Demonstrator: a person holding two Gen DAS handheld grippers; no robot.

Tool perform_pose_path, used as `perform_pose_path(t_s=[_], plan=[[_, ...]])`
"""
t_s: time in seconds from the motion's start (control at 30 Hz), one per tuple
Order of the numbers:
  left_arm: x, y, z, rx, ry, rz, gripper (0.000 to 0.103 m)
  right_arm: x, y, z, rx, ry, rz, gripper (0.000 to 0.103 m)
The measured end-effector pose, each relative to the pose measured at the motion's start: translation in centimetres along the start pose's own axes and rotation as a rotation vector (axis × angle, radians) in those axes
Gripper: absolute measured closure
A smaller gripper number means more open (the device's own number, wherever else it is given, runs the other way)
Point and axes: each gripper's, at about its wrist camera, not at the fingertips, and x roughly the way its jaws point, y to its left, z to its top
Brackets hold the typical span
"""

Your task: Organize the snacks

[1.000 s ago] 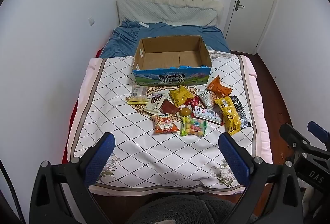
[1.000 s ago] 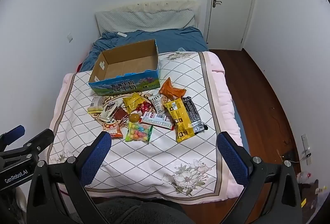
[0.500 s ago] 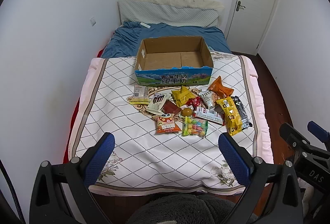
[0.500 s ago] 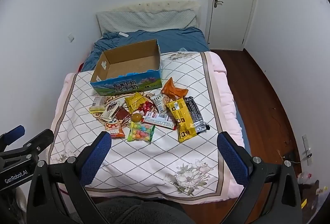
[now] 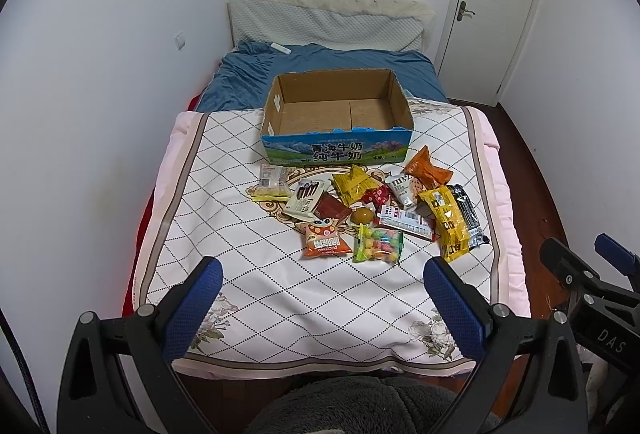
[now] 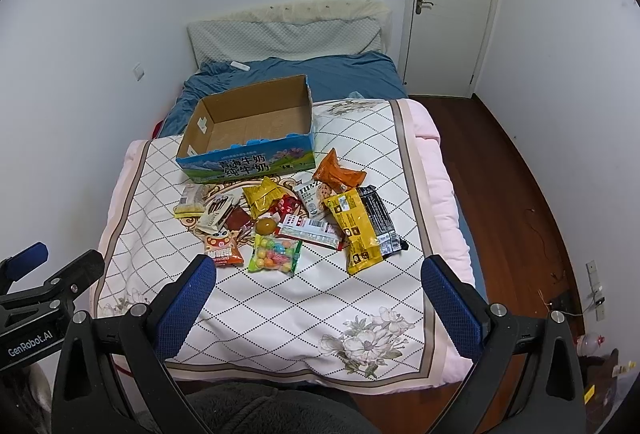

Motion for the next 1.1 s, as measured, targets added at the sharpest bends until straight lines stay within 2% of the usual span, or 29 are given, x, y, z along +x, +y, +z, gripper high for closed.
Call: perform_pose_path(t_s=[1.1], plan=[[0.09, 0.37, -0.28, -0.004, -0.003, -0.001, 0.000, -0.04, 0.80, 0.08, 0.000, -0.008, 0.005, 0.000]])
